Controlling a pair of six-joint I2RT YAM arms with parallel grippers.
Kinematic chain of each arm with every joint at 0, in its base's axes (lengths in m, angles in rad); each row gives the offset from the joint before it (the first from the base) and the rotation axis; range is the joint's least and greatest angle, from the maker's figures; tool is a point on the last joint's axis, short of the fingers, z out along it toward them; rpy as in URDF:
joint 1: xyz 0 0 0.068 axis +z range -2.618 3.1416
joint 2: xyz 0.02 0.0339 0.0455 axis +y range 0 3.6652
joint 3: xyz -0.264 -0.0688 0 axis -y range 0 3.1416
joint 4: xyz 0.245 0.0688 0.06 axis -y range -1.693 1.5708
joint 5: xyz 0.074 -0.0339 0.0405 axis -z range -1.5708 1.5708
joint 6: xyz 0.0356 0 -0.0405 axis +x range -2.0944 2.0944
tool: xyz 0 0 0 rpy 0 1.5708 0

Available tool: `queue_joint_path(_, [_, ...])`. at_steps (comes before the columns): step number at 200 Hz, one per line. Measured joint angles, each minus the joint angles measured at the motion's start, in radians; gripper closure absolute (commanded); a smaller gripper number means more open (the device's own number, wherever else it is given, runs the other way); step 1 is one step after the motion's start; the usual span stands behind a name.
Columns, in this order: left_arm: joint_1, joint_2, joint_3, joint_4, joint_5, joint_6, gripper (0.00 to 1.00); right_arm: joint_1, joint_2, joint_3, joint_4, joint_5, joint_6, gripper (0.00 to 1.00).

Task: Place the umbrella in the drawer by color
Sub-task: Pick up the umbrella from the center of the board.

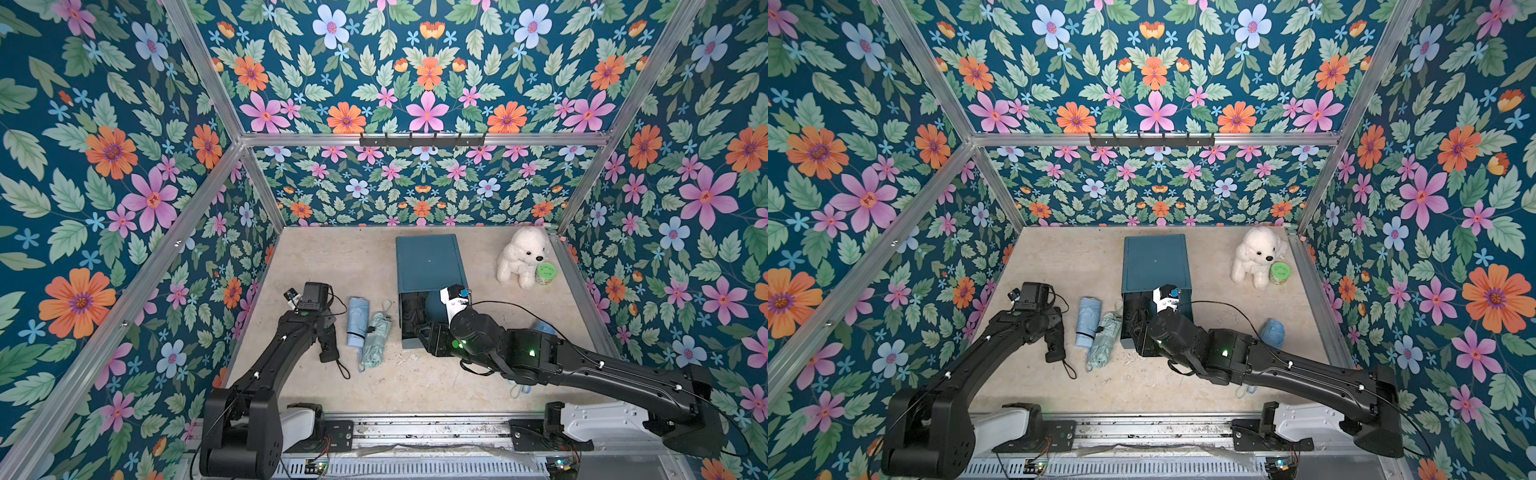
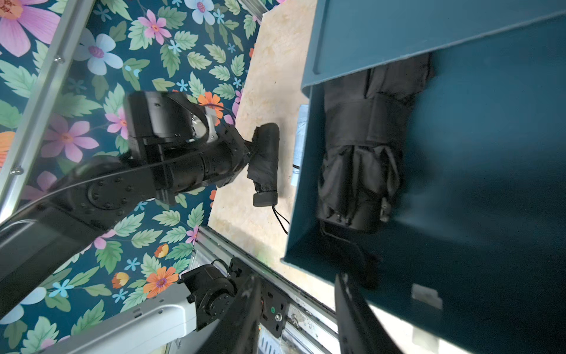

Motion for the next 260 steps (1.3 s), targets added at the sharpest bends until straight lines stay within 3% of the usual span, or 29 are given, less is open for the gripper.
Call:
queue_joint_path(34, [-0.002,-0.156,0.203,-0.079,0.043,0.056,1.00,0.002,0.063,0.093,0.028,-0.026,-0.031,0.51])
queue_joint_path(60, [-0.002,-0.238,0.293,-0.059,0.212,0.062,1.00,0.001,0.126,0.206,0.029,-0.045,-0.075,0.46])
queue_joint_path(97, [-0.004,-0.318,0.241,0.084,0.542,-0.056,1.00,0.002,0.215,0.356,0.036,-0.070,-0.138,0.45])
queue_joint_path(127, [-0.007,-0.377,0.160,0.230,0.685,-0.206,1.00,0.001,0.262,0.409,0.034,-0.063,-0.169,0.42])
queue_joint_path(173, [-0.012,-0.433,0.130,0.372,0.769,-0.341,1.00,-0.001,0.338,0.489,0.006,-0.016,-0.193,0.40])
queue_joint_path(260, [-0.012,-0.446,0.119,0.408,0.802,-0.394,1.00,-0.003,0.444,0.628,-0.051,0.018,-0.223,0.45])
